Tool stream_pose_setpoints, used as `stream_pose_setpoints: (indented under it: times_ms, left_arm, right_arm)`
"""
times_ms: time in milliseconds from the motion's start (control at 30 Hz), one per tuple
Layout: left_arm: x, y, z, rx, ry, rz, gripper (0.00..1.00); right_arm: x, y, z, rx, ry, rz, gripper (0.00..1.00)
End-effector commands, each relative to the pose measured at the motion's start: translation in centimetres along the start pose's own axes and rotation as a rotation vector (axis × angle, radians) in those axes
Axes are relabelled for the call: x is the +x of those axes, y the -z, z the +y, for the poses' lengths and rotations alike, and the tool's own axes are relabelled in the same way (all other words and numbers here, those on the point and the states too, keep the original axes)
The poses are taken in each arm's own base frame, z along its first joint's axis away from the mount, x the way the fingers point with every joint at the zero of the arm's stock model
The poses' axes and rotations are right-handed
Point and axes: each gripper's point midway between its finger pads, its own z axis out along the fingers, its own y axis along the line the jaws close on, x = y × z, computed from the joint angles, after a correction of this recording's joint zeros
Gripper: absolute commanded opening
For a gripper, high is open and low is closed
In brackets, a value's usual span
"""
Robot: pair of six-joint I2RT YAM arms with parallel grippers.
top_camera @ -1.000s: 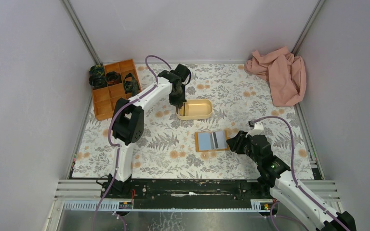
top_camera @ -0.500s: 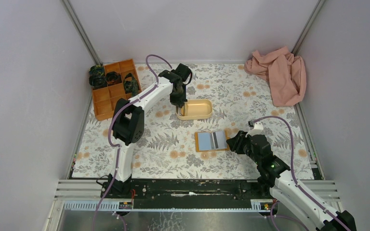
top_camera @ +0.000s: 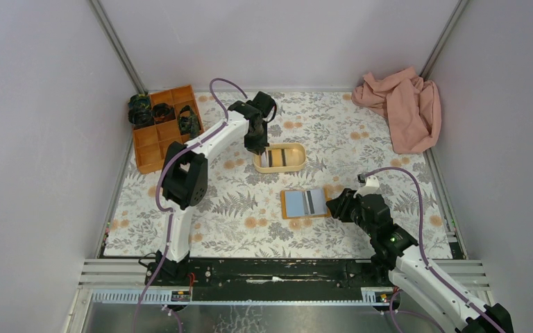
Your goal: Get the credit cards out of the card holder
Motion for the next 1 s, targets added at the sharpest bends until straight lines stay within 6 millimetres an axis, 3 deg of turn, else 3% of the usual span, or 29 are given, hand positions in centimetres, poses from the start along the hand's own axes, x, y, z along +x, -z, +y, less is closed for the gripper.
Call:
stream_pose_setpoints:
  times_ms: [0, 400, 500, 633, 733, 833, 900, 967]
  left_arm:
    - [-0.7, 1.3, -0.3, 0.005, -0.013, -0.035, 0.18]
    - [-0.6, 2.6, -1.1, 0.05, -0.015, -0.09, 0.17]
    - [0.1, 2.9, -2.0, 0.102, -0.006, -0.139, 0.17]
    - [1.3, 4.9, -4.3, 0.229, -0.026, -0.291, 0.2]
    - [2.9, 7.1, -6.4, 0.293, -0.063, -0.416, 0.2]
    - [6.0, 8.6, -8.5, 0.339, -0.105, -0.52, 0.19]
    - [8.4, 8.8, -9.9, 0.388, -0.107, -0.558, 0.17]
    - [11.3, 7.3, -10.2, 0.425, -0.097, -0.562, 0.14]
  right_arm:
    - [-1.1, -0.1, 0.4, -0.013, 0.006, -0.05, 0.43]
    - [-1.2, 0.0, 0.4, -0.014, 0.008, -0.052, 0.43]
    - [-1.3, 0.0, 0.5, -0.016, 0.008, -0.058, 0.43]
    - [-1.4, 0.1, 0.5, -0.013, 0.006, -0.059, 0.44]
    - [-1.5, 0.0, -0.1, 0.018, 0.0, -0.062, 0.45]
    - [-1.2, -0.2, 0.0, 0.021, 0.014, -0.038, 0.48]
    - [-0.9, -0.4, 0.5, -0.002, 0.026, -0.011, 0.5]
    - [-0.7, -0.6, 1.3, -0.045, 0.046, 0.015, 0.52]
